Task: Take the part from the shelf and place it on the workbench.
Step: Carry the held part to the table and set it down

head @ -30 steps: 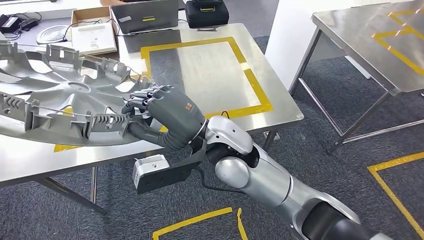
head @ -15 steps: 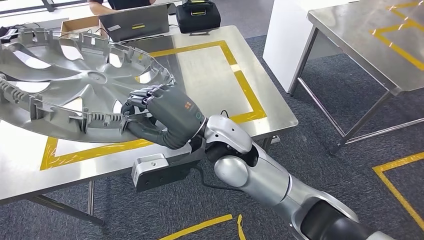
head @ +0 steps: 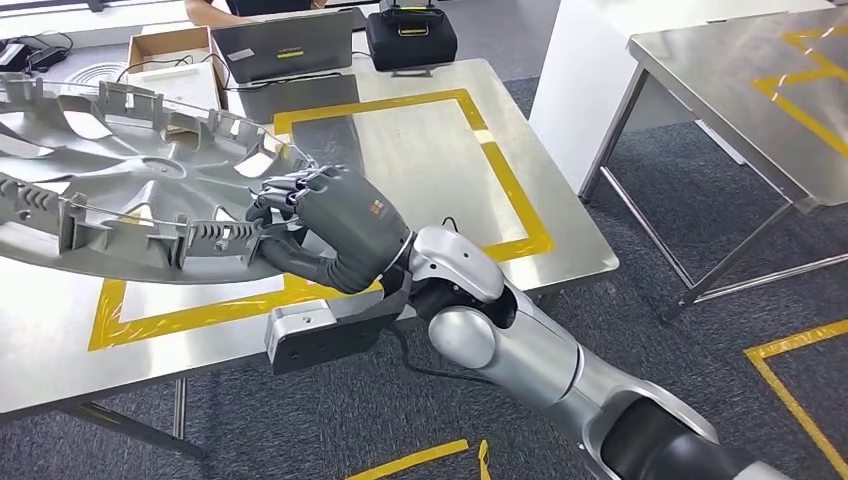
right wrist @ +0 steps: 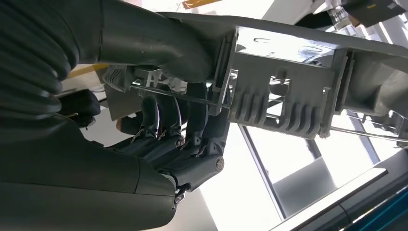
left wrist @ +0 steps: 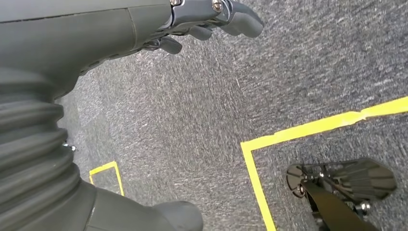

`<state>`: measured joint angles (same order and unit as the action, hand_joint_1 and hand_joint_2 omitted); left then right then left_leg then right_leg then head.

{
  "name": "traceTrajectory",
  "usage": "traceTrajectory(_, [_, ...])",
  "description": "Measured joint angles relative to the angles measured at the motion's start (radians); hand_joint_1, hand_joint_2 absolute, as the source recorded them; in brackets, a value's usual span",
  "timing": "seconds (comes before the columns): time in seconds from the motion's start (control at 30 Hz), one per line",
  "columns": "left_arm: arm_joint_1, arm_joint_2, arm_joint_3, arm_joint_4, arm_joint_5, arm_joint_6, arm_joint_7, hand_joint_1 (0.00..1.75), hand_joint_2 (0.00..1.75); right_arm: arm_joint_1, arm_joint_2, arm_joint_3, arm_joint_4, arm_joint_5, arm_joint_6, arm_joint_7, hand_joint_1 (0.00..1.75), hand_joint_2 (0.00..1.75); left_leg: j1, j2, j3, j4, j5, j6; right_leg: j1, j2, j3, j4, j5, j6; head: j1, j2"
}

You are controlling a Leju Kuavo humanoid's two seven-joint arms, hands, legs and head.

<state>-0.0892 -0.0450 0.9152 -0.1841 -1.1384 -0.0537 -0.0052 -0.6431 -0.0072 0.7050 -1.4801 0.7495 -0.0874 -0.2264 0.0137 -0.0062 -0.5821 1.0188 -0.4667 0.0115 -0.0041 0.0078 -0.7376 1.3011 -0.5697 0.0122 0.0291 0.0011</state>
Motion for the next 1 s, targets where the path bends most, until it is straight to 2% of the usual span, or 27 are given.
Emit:
traceTrajectory(0.07, [0.0,-0.001,0.0,0.0,-0.004,-0.004,-0.002,0.0,1.75,-0.021,0.0,0.0,0.033,-0.008,0.011,0.011,1.75,1.75,0.0,-0.002,0.016,0.003,-0.013,-0.006,-0.003,-0.002,0.042,-0.128,0.091,-0.003,0.001,0.0])
traceTrajectory(0.1, [-0.001,-0.001,0.0,0.0,-0.006,-0.006,-0.004,0.0,1.75,-0.035,0.001,0.0,0.054,-0.012,0.017,0.016,1.75,1.75,-0.001,-0.004,0.02,0.005,-0.02,-0.011,-0.001,-0.003,0.071,-0.195,0.121,-0.006,0.001,0.0])
traceTrajectory(0.13, [-0.002,-0.001,0.0,0.0,-0.008,-0.008,-0.007,0.0,1.75,-0.049,0.002,0.0,0.075,-0.014,0.022,0.022,1.75,1.75,-0.002,-0.004,0.022,0.007,-0.025,-0.016,0.0,-0.004,0.092,-0.242,0.137,-0.009,0.001,0.0])
traceTrajectory(0.2, [-0.003,-0.001,0.0,0.0,-0.012,-0.012,-0.012,0.0,1.75,-0.078,0.008,-0.002,0.126,-0.015,0.033,0.039,1.75,1.75,-0.004,-0.005,0.021,0.01,-0.03,-0.02,0.003,-0.002,0.106,-0.269,0.134,-0.014,0.001,0.0])
traceTrajectory(0.3, [-0.007,-0.001,0.0,0.0,-0.019,-0.014,-0.017,0.0,1.75,-0.136,0.029,-0.007,0.245,-0.01,0.05,0.062,1.75,1.75,-0.004,-0.003,0.026,0.003,-0.03,-0.018,0.003,0.002,0.106,-0.272,0.133,-0.018,0.001,0.0])
traceTrajectory(0.53, [-0.024,-0.005,0.0,0.0,-0.04,-0.017,-0.021,0.0,1.75,-0.281,0.085,-0.046,0.613,0.025,0.078,0.118,1.75,1.75,-0.004,-0.003,0.032,-0.009,-0.024,-0.032,0.004,0.001,0.106,-0.271,0.131,-0.026,0.001,0.0])
traceTrajectory(0.7, [-0.037,-0.008,0.0,0.0,-0.054,-0.02,-0.015,0.0,1.75,-0.362,0.1,-0.081,0.849,0.039,0.089,0.15,1.75,1.75,-0.004,-0.004,0.031,-0.01,-0.023,-0.035,0.004,0.0,0.106,-0.272,0.133,-0.028,0.001,0.0])
traceTrajectory(0.83, [-0.044,-0.009,0.0,0.001,-0.06,-0.023,-0.012,0.0,1.75,-0.397,0.102,-0.105,0.978,0.048,0.104,0.19,1.75,1.75,-0.005,-0.004,0.031,-0.009,-0.023,-0.035,0.003,0.0,0.107,-0.273,0.133,-0.027,0.001,0.0])
traceTrajectory(1.0, [-0.045,-0.009,0.0,0.001,-0.065,-0.024,-0.01,0.0,1.75,-0.41,0.102,-0.127,1.067,0.057,0.118,0.211,1.75,1.75,-0.006,-0.003,0.031,-0.008,-0.023,-0.034,0.002,0.0,0.107,-0.274,0.133,-0.027,0.001,0.0])
